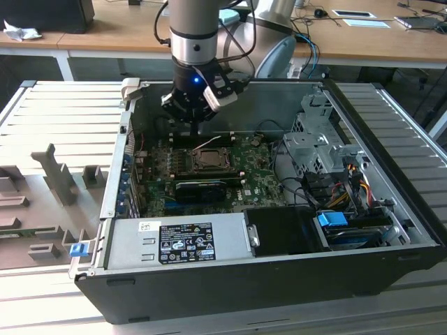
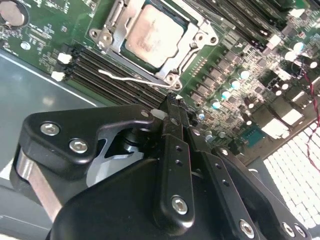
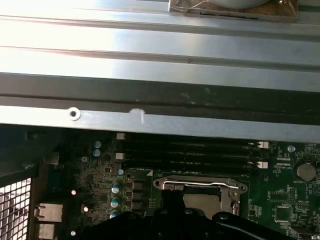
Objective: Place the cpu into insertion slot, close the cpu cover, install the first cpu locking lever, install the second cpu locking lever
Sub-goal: 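Install the first cpu locking lever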
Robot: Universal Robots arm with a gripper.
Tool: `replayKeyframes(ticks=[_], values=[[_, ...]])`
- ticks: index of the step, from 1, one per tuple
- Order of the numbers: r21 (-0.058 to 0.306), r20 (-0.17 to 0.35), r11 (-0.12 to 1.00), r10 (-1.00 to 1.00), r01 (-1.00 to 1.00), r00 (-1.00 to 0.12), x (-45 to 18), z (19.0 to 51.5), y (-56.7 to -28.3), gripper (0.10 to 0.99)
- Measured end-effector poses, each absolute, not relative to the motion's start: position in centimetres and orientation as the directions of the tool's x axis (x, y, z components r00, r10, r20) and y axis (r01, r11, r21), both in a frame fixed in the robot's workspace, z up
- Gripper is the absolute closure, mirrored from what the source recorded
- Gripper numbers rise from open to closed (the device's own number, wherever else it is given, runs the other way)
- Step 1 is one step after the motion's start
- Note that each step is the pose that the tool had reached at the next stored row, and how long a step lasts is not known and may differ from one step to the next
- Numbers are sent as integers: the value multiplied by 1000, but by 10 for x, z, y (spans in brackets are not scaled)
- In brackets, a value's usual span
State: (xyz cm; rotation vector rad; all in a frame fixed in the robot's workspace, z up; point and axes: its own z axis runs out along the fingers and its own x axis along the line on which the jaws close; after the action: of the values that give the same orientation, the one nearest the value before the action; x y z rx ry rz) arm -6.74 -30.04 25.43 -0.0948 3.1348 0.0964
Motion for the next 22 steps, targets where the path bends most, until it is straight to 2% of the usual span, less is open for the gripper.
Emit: replayKeyframes(ticks=[12,22], values=[[62,-6,996,-60,-60,-998,-47,250,-300,980],[129,-10,990,-59,-59,-998,-43,239,-304,980]])
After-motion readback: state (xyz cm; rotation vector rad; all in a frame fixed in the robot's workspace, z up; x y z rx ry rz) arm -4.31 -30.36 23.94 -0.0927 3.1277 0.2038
